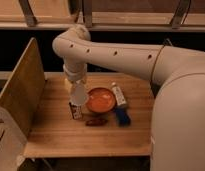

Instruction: Place the ceramic cup over the eraser

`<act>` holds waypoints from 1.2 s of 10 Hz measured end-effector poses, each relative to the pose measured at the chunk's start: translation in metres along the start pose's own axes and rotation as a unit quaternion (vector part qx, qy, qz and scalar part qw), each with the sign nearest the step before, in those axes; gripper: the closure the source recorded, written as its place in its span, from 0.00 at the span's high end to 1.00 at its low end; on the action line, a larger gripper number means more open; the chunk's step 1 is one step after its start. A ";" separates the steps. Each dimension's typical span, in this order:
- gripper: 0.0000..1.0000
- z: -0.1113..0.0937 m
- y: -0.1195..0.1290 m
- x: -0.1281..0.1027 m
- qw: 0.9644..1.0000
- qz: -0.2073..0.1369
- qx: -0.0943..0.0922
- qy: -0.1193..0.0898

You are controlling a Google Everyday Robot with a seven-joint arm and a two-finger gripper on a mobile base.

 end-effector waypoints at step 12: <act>0.00 0.066 0.017 -0.004 0.997 -0.026 -0.060 -0.041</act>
